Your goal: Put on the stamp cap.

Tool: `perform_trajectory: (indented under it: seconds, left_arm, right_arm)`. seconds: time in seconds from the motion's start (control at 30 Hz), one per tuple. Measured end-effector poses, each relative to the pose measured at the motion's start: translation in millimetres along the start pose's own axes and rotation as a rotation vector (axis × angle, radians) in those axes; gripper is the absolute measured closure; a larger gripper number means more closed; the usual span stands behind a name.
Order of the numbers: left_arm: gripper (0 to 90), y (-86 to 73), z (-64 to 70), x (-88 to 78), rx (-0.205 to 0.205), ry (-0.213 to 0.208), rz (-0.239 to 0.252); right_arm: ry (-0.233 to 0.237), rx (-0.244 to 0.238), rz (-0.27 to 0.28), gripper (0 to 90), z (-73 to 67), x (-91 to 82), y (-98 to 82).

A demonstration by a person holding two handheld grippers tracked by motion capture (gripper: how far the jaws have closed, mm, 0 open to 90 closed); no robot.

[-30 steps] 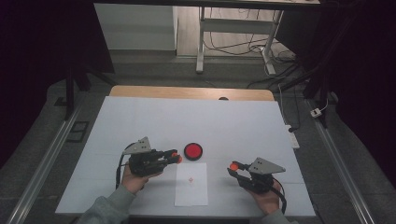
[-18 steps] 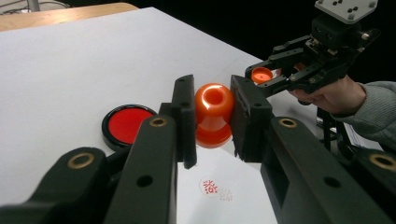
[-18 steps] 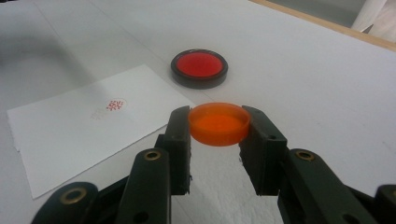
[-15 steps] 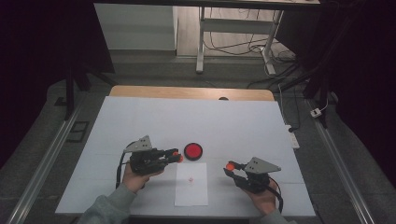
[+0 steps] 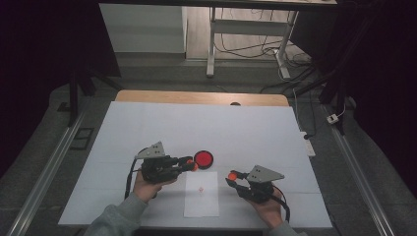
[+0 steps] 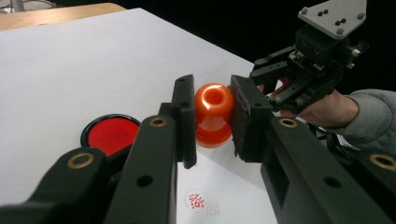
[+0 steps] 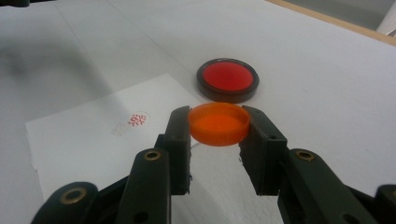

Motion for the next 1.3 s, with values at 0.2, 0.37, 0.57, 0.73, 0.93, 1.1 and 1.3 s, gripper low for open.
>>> perform_trajectory:
  seconds: [0.2, 0.37, 0.57, 0.73, 0.93, 1.1, 1.3]
  left_arm:
    - [72.4, 3.0, 2.4, 2.8, 0.005, -0.009, -0.004]
    - [72.3, 5.2, 4.7, 4.2, 0.011, -0.013, -0.006]
    - [72.3, 6.3, 5.5, 5.0, 0.014, -0.013, -0.006]
    - [72.3, 6.2, 6.8, 5.3, 0.014, -0.009, -0.01]
    - [72.3, 5.9, 8.5, 7.2, 0.019, -0.01, -0.019]
    - [72.3, 5.3, 10.1, 10.0, 0.027, -0.005, -0.032]
    - [72.3, 4.7, 11.4, 13.3, 0.028, -0.01, -0.038]
  right_arm:
    - [0.014, -0.014, 0.001, 64.2, -6.1, 7.3, 4.6]
    - [0.029, -0.014, 0.007, 64.2, -9.6, 12.0, 8.6]
    - [0.044, -0.026, 0.007, 64.1, -13.1, 16.4, 12.4]
    - [0.046, -0.036, 0.011, 64.1, -16.5, 18.7, 15.8]
    - [0.064, -0.028, 0.017, 64.0, -19.1, 25.3, 19.7]
    - [0.069, -0.033, 0.016, 64.0, -23.7, 31.5, 23.4]
    - [0.081, -0.046, 0.017, 64.0, -28.6, 37.1, 27.0]
Point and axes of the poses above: each handheld gripper's, and its own axes: x roughly forward along the jaws, y roughly out of its top, z roughly to its right, the point moved 1 cm from there along x, roughly forward along the jaws, and after that the axes turned 6 degrees about -z, right-handed, at the moved point
